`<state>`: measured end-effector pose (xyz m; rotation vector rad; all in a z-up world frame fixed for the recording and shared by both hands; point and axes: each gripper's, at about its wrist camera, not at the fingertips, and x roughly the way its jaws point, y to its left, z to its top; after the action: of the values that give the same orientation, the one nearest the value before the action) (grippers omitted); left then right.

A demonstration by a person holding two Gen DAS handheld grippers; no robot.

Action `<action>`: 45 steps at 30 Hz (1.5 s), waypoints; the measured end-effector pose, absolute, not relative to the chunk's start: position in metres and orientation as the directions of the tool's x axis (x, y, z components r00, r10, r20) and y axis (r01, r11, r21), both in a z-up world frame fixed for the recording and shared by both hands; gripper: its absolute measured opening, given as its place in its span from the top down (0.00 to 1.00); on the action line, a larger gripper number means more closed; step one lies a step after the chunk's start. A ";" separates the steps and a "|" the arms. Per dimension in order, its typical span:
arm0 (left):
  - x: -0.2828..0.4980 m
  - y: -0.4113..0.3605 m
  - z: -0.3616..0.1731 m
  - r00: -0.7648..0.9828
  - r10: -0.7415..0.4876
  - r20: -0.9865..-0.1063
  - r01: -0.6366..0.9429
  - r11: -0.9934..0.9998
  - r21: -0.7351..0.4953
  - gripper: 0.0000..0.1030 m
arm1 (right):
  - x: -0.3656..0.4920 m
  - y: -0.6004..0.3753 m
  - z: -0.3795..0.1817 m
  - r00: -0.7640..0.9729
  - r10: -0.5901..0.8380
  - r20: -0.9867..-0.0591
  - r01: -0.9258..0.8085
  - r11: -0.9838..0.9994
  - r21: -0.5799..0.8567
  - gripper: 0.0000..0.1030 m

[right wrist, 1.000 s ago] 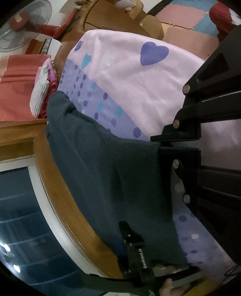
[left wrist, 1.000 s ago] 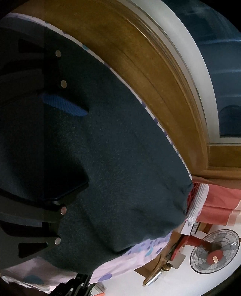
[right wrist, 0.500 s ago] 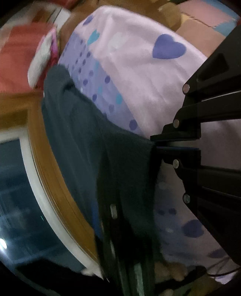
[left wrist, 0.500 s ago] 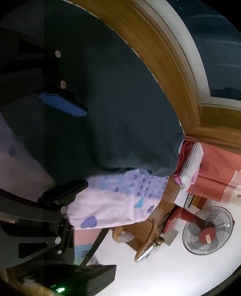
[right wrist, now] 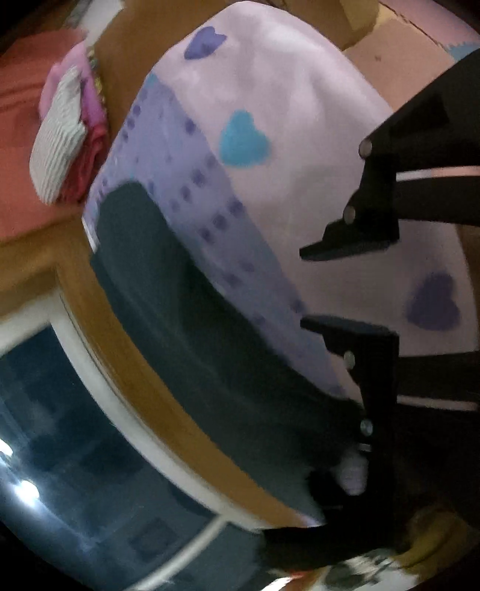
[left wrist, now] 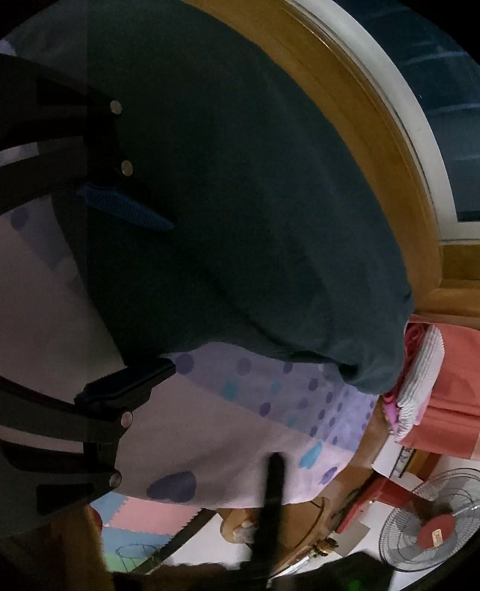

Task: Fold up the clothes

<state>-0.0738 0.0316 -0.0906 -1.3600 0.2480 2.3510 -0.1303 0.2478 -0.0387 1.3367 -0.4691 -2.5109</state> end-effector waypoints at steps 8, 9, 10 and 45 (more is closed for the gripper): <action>-0.079 0.026 -0.093 -0.437 0.313 -0.843 -0.382 -0.913 -0.142 0.28 | -0.202 0.314 -0.042 -0.549 -0.485 -0.680 -0.125 -0.757 0.641 0.66; -0.079 0.028 -0.093 -0.433 0.307 -0.848 -0.379 -0.915 -0.138 0.28 | -0.212 0.322 -0.043 -0.564 -0.488 -0.666 -0.146 -0.734 0.663 0.66; -0.080 0.029 -0.093 -0.428 0.298 -0.853 -0.375 -0.918 -0.133 0.28 | -0.223 0.331 -0.043 -0.577 -0.490 -0.654 -0.173 -0.709 0.684 0.65; -0.101 0.030 -0.048 -0.443 0.329 -0.834 -0.202 -0.943 -0.264 0.28 | -0.349 0.347 0.022 -0.568 -0.388 -0.726 0.219 -0.921 0.321 0.56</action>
<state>-0.1008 0.0296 -0.0484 -1.4421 -0.1802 2.4251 -0.3493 0.3472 0.0222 1.2240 -0.2776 -2.4971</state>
